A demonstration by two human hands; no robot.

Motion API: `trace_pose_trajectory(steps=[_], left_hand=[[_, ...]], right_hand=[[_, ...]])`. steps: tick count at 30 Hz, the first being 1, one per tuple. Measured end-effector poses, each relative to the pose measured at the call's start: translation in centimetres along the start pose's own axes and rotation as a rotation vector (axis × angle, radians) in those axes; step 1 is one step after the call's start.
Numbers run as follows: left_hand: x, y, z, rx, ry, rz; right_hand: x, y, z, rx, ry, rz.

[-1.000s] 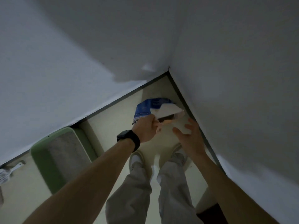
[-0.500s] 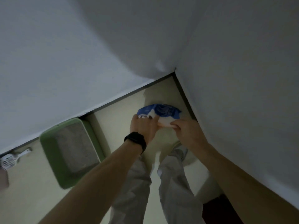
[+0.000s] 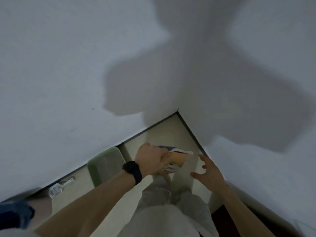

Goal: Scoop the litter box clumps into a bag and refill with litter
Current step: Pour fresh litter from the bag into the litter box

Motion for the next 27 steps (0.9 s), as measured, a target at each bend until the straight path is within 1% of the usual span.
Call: trace_pose_trajectory(steps=[2, 4, 5, 7, 9, 10, 13, 14, 16, 18, 20, 21, 22, 24, 26, 27], left_hand=[[3.4, 2.6, -1.5, -0.023, -0.067, -0.047], [6.8, 5.0, -3.0, -0.118, -0.174, -0.180], [8.5, 6.4, -3.7, -0.129, -0.206, -0.239], [12.5, 8.6, -4.9, -0.018, -0.195, -0.286], [17.3, 11.3, -6.5, 0.126, -0.190, -0.396], [19.7, 12.7, -7.4, 0.152, -0.189, -0.434], [26.0, 16.5, -9.7, 0.172, -0.134, -0.489], [27.8, 17.6, -10.1, 0.184, -0.120, -0.519], [31.0, 19.3, -10.6, 0.175, -0.105, -0.576], [33.3, 19.7, -10.4, 0.109, -0.045, -0.594], [34.7, 19.2, -8.9, 0.035, 0.069, -0.586], [35.3, 18.7, -7.7, 0.025, 0.147, -0.550], [35.8, 17.7, -6.1, 0.044, 0.242, -0.471], [36.6, 14.0, -3.4, 0.067, 0.391, -0.232], [36.6, 9.3, -1.5, 0.041, 0.423, -0.050], [36.1, 7.0, -0.8, 0.049, 0.422, 0.003]], right_hand=[[2.8, -0.3, 0.1, 0.087, 0.020, 0.045], [4.8, -0.4, 0.2, 0.144, 0.057, 0.058], [5.5, -0.4, 0.2, 0.166, 0.076, 0.059], [6.9, 0.0, 0.5, 0.220, 0.129, 0.046], [8.1, 0.3, 1.1, 0.289, 0.197, 0.019], [8.8, 0.4, 1.7, 0.319, 0.243, -0.003], [10.5, 0.6, 3.9, 0.366, 0.363, -0.044], [11.3, 0.8, 4.9, 0.357, 0.393, -0.030], [13.4, 0.6, 6.9, 0.313, 0.429, 0.050], [15.5, -0.5, 8.1, 0.276, 0.454, 0.089], [18.0, -2.6, 8.8, 0.287, 0.463, 0.099], [18.8, -3.7, 8.8, 0.325, 0.476, 0.091], [19.5, -5.0, 8.9, 0.367, 0.490, 0.081], [20.0, -7.6, 8.8, 0.369, 0.505, 0.117], [19.9, -10.2, 8.7, 0.371, 0.486, 0.178], [19.6, -11.6, 8.3, 0.401, 0.464, 0.188]])
Point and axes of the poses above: each hand's wrist, its own x-axis away from the middle knuckle, its own y-axis out of the back of the hand, z = x × y, the point moved 4 cm from there along -x, towards the middle knuckle, and after that the axes turned 14 degrees about x, right-handed, at the moved point
